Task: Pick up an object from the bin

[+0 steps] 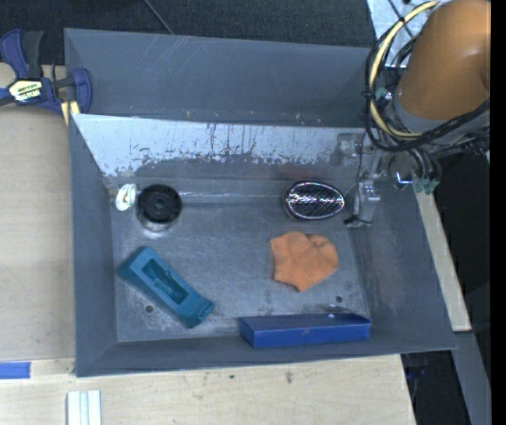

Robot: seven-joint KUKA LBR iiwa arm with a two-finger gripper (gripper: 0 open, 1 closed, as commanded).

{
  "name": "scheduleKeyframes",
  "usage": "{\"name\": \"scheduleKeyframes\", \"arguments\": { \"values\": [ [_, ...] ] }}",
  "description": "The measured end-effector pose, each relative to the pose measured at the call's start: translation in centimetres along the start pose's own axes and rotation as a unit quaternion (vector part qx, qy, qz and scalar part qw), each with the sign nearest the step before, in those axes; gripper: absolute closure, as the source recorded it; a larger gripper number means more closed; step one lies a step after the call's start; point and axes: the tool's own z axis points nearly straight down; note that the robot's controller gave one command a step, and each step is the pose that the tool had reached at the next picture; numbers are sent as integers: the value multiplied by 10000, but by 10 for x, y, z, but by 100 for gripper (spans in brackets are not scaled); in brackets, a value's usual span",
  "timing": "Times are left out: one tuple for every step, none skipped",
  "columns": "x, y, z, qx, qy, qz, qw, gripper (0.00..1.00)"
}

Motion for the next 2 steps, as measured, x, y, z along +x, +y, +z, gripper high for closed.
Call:
{"name": "scheduleKeyframes", "arguments": {
  "values": [
    [-1,0,-5,4,-43,-9,10000,0],
    [-14,-19,76,9,-59,-451,9990,0]
  ]
}}
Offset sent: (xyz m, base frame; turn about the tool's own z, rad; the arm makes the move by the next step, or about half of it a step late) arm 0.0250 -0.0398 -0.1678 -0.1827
